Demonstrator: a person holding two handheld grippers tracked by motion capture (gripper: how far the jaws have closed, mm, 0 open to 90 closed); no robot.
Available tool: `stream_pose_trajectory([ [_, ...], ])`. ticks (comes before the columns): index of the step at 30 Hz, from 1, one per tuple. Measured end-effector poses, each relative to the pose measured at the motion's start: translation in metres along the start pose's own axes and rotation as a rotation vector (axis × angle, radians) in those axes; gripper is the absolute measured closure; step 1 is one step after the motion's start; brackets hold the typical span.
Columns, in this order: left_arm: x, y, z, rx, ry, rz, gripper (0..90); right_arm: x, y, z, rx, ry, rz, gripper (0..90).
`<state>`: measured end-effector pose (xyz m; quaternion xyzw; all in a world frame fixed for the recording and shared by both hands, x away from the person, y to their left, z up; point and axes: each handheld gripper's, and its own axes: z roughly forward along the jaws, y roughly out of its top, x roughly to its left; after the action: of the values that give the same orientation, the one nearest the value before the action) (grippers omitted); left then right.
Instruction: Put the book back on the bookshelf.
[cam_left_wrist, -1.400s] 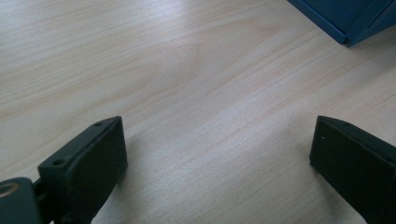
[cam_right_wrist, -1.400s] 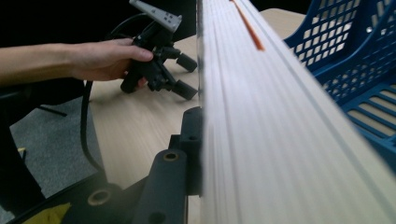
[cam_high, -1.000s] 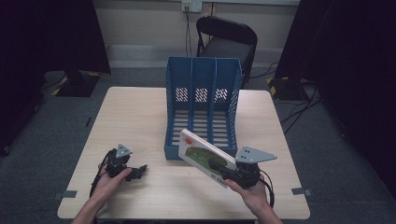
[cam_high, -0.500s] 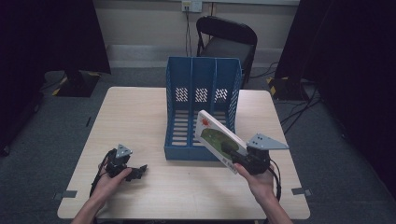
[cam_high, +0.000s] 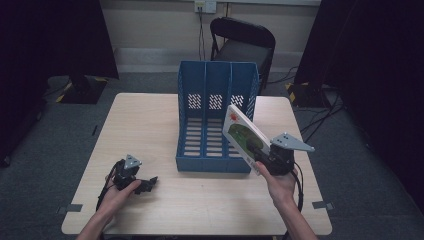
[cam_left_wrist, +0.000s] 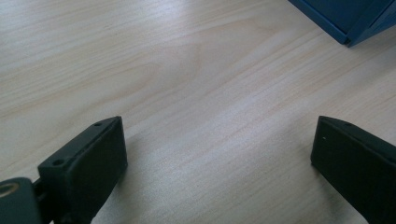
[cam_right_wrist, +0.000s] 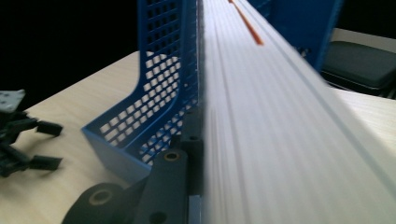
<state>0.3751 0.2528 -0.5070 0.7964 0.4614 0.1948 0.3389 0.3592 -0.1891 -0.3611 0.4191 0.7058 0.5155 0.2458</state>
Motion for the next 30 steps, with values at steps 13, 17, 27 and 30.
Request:
stream_pose_trajectory([
  [13,-0.001,0.0,0.001,-0.001,-0.001,-0.004,2.1,-0.014,0.012,0.029,-0.028,-0.13,0.084,76.7],
  [17,-0.001,0.0,0.001,0.004,-0.003,0.002,1.5,-0.013,0.012,0.039,-0.018,-0.162,0.087,76.6],
  [27,-0.001,0.0,0.001,0.003,-0.005,0.002,1.3,-0.021,0.01,0.072,0.019,-0.186,0.097,76.6],
  [30,-0.001,0.0,0.001,0.003,-0.005,0.002,1.3,-0.023,0.009,0.082,0.029,-0.191,0.102,76.6],
])
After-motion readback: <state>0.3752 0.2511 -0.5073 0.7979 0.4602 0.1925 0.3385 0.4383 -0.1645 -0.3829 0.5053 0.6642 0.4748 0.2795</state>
